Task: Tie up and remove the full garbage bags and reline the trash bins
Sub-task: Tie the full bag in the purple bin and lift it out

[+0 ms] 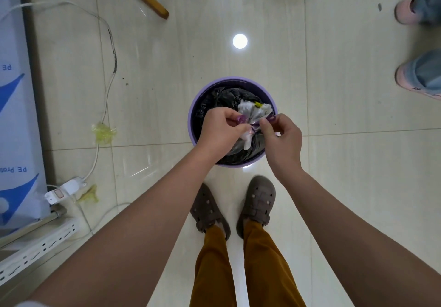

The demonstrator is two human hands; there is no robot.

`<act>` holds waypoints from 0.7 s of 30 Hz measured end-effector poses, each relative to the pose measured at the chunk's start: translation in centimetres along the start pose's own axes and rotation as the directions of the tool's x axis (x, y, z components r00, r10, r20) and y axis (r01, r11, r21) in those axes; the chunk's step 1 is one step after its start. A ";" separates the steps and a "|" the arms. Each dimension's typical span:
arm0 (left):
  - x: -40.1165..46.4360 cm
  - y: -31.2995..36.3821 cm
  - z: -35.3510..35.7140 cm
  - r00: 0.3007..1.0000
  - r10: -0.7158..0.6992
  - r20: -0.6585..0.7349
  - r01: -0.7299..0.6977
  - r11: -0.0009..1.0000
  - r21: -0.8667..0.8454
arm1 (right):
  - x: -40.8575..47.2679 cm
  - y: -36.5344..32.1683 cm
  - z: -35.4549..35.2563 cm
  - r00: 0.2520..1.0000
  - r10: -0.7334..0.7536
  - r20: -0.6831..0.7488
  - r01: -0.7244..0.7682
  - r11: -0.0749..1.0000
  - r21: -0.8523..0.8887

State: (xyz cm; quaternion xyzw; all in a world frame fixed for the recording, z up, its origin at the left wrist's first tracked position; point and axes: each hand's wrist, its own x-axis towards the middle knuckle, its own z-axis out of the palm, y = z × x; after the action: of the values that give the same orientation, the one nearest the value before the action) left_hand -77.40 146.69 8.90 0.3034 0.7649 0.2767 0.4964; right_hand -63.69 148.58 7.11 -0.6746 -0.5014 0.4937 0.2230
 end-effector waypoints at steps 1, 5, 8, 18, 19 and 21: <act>0.0 0.0 0.2 1.000 0.000 0.016 0.000 1.000 0.012 | -0.3 -0.1 -0.1 0.999 -0.029 0.014 0.029 1.000 -0.002; -0.1 0.4 0.8 0.993 0.106 0.049 -0.111 0.987 0.115 | -0.7 -0.7 -0.2 0.992 -0.095 0.079 0.097 0.995 -0.022; -0.2 0.4 0.9 0.978 0.202 0.058 -0.210 0.955 0.207 | -0.4 -1.1 -0.3 0.986 -0.113 0.125 0.117 0.993 -0.030; -0.2 -0.3 0.9 0.980 0.192 0.050 -0.197 0.974 0.112 | 0.7 -0.5 -1.3 0.867 -0.431 0.250 0.493 0.819 -0.294; -0.2 -0.3 0.9 0.985 0.167 0.033 -0.169 0.983 0.069 | 0.7 -0.3 -1.3 0.871 -0.440 0.221 0.489 0.823 -0.290; 0.0 -0.4 1.0 0.995 0.099 0.007 -0.099 0.995 -0.005 | 0.7 0.1 -1.3 0.897 -0.403 0.181 0.439 0.854 -0.278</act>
State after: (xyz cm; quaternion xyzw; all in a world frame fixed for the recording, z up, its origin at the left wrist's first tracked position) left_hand -76.59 146.53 8.28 0.3408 0.7463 0.3017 0.4857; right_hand -62.47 149.42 7.30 -0.5450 -0.7207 0.3856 0.1866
